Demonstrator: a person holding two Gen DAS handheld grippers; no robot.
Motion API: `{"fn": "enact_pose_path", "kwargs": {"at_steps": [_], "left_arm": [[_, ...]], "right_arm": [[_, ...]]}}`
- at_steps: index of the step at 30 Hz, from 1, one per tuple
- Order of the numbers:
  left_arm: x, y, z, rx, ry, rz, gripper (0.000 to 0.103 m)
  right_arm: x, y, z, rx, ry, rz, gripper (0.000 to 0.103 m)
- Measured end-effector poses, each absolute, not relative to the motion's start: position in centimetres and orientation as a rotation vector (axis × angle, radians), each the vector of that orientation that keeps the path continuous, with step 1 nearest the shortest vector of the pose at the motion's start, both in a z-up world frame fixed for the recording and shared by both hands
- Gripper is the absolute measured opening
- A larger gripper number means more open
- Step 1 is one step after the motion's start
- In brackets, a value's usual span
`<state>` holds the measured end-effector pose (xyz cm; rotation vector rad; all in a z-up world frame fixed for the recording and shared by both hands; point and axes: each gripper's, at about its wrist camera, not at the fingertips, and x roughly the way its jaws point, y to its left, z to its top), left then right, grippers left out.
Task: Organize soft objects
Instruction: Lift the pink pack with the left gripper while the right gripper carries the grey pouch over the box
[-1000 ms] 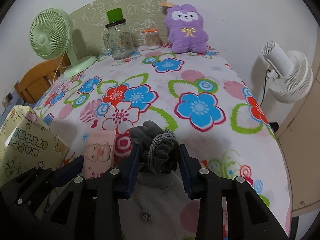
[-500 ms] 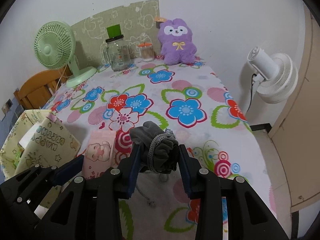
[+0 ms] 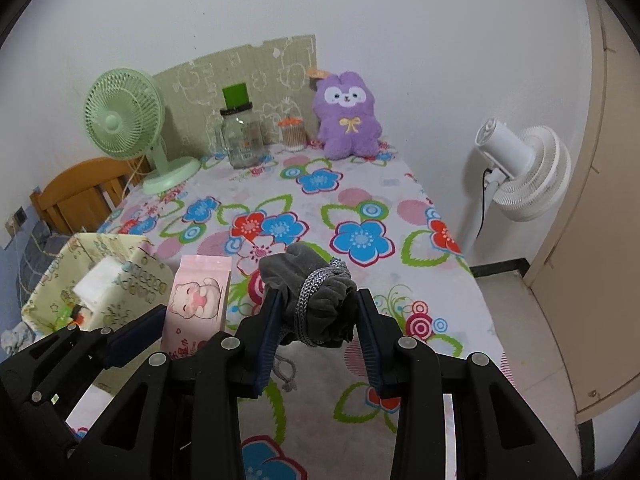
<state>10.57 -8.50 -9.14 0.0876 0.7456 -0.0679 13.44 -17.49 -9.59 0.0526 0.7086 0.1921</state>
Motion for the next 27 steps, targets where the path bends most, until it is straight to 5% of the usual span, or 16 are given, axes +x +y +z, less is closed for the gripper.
{"fn": "enact_pose_path", "kwargs": {"at_steps": [27], "left_arm": [[4.8,-6.7,-2.8,0.122,0.605,-0.112,0.040]], "right_arm": [[7.1,-15.2,-2.1,-0.038,0.568,0.182,0.040]]}}
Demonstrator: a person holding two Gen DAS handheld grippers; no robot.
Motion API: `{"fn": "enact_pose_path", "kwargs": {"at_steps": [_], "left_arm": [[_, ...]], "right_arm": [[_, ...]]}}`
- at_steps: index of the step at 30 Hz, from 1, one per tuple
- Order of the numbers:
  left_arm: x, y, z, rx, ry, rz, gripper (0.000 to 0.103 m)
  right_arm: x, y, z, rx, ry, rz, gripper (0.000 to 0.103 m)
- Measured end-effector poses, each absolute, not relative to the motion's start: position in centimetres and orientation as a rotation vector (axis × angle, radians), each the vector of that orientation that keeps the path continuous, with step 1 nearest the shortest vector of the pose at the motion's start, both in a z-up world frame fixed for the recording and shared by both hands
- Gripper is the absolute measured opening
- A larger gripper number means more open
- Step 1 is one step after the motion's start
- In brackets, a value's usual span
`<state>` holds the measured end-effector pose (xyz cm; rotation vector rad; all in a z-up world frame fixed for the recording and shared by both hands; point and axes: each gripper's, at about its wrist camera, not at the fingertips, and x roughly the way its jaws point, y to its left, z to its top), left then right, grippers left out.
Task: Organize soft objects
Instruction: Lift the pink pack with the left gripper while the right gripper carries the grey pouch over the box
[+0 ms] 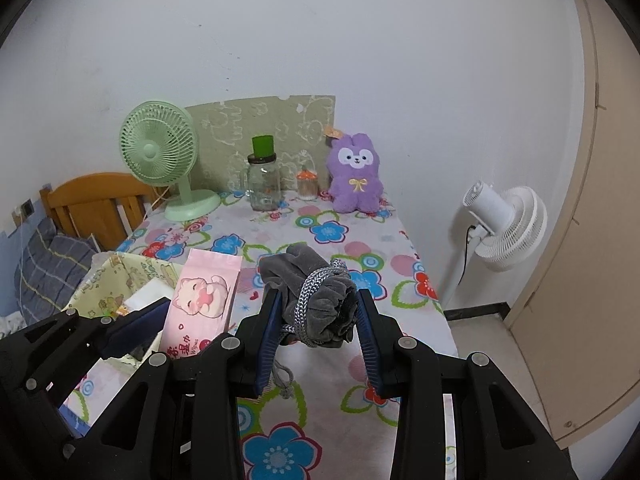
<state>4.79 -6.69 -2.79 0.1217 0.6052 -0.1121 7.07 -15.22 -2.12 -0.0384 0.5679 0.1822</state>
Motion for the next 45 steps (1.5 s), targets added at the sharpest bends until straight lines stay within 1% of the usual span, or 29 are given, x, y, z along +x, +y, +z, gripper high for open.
{"fn": "enact_pose_path", "kwargs": {"at_steps": [18,33,45], "left_arm": [[5.3,-2.1,-2.1,0.123,0.576,-0.055,0.040],[6.8,3.3,-3.4,0.093,0.602,0.018,0.040],[8.3,7.4,-4.8,0.065,0.645,0.063,0.040]], "right_arm": [[7.9,-10.3,-0.9,-0.070,0.555,0.268,0.040],[10.1,-4.1,-2.1,-0.096,0.585,0.347,0.040],[12.1,-0.6,-3.4,-0.059,0.631,0.423,0.040]]}}
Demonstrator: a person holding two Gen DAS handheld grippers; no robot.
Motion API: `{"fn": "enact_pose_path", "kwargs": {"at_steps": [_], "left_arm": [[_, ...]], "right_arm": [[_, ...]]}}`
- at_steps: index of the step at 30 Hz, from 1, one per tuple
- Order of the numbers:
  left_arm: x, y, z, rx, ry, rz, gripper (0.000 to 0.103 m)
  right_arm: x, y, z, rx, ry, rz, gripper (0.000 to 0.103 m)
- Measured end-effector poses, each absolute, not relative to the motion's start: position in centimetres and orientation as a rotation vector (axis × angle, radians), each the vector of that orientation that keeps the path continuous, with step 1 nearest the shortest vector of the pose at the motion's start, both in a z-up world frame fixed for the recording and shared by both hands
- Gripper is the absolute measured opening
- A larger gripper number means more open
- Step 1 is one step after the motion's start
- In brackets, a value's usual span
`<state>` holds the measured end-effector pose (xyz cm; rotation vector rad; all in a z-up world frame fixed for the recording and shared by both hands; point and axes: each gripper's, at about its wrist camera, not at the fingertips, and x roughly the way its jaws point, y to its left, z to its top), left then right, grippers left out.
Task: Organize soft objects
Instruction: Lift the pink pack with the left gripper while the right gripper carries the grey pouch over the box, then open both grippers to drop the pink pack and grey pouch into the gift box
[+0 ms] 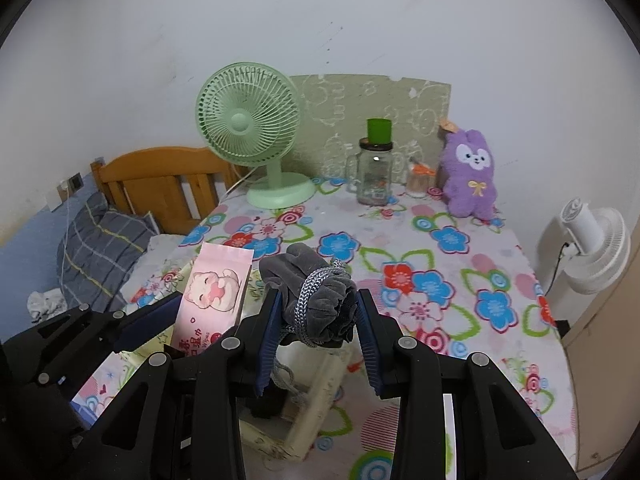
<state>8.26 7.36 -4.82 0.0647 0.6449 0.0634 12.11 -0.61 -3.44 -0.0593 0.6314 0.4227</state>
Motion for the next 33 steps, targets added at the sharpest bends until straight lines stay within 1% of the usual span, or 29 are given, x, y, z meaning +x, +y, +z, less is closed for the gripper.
{"fn": "enact_pose_path", "kwargs": {"at_steps": [13,15,19,21,24,26,30,31,32,33], "left_arm": [[9.7,10.6,-7.4,0.035,0.708,0.102,0.041],[9.9,10.9,-7.7,0.035,0.706,0.119,0.044],[10.2,11.5,-8.4,0.027,0.729,0.128,0.046],[10.4,11.6,-8.6,0.029,0.735,0.132,0.058],[10.4,11.9,-8.6,0.024,0.739,0.137,0.069],[10.4,12.0,-8.6,0.015,0.742,0.137,0.074],[10.4,12.1,-8.7,0.019,0.752,0.144,0.077],[10.4,12.2,-8.7,0.020,0.754,0.147,0.078],[10.4,12.2,-8.7,0.018,0.754,0.148,0.078],[10.3,12.2,-8.7,0.016,0.753,0.148,0.079]], "right_arm": [[13.2,2.6,-5.6,-0.073,0.688,0.481,0.040],[13.4,2.9,-6.0,-0.076,0.701,0.484,0.040],[13.9,3.3,-6.7,-0.065,0.726,0.472,0.040],[14.0,3.6,-6.9,-0.070,0.728,0.468,0.040],[14.2,3.9,-7.2,-0.072,0.741,0.481,0.040],[14.2,4.2,-7.5,-0.080,0.748,0.487,0.040],[14.3,4.4,-7.7,-0.080,0.753,0.499,0.044],[14.3,4.4,-7.7,-0.086,0.752,0.496,0.048],[14.3,4.4,-7.7,-0.089,0.748,0.494,0.056],[14.2,4.4,-7.6,-0.087,0.743,0.494,0.061]]}}
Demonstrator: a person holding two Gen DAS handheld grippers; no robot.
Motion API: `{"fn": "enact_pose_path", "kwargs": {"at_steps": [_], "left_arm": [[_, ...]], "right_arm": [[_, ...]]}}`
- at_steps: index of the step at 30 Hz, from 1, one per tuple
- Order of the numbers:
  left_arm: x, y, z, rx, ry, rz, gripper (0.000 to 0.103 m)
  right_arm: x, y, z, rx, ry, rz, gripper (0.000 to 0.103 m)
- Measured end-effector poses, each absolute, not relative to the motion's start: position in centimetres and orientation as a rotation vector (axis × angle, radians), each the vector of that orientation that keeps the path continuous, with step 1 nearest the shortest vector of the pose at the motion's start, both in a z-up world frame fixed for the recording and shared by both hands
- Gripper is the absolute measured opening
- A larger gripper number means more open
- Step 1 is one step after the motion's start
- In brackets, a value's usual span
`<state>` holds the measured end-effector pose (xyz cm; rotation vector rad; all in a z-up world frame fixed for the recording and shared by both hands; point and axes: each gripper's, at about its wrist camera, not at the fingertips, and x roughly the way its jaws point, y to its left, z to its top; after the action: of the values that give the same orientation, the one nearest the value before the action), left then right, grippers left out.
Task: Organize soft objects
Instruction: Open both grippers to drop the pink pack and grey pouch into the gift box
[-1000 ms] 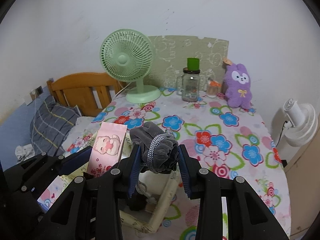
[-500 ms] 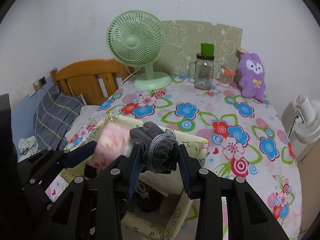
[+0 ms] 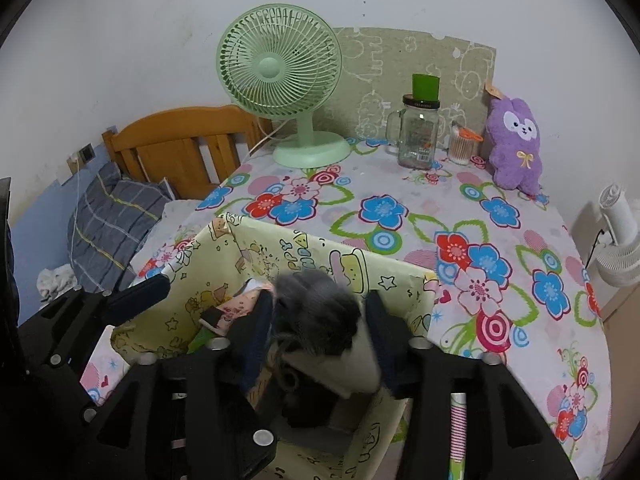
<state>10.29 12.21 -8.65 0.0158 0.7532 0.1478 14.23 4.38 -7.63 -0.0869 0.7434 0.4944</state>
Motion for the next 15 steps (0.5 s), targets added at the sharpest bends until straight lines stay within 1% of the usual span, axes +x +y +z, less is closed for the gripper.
{"fn": "enact_pose_path", "kwargs": {"at_steps": [1,2,3,8,13,15], "left_arm": [[10.2,12.2,-8.6,0.015,0.751,0.149,0.080],[10.1,12.2,-8.4,0.016,0.746,0.153,0.082],[10.0,12.1,-8.4,0.019,0.744,0.154,0.084],[9.2,11.8,-7.8,0.035,0.726,0.161,0.087],[8.7,11.3,-7.0,0.042,0.707,0.175,0.089],[8.6,11.1,-6.6,0.041,0.700,0.183,0.094]], "right_arm": [[14.2,4.3,-7.6,-0.080,0.740,0.500,0.067],[14.1,4.2,-7.5,-0.073,0.739,0.505,0.070],[14.1,4.1,-7.4,-0.068,0.739,0.508,0.071],[13.7,3.8,-7.0,-0.064,0.724,0.513,0.085],[13.1,3.2,-6.2,-0.061,0.699,0.514,0.091],[12.8,2.8,-5.7,-0.055,0.685,0.512,0.092]]}}
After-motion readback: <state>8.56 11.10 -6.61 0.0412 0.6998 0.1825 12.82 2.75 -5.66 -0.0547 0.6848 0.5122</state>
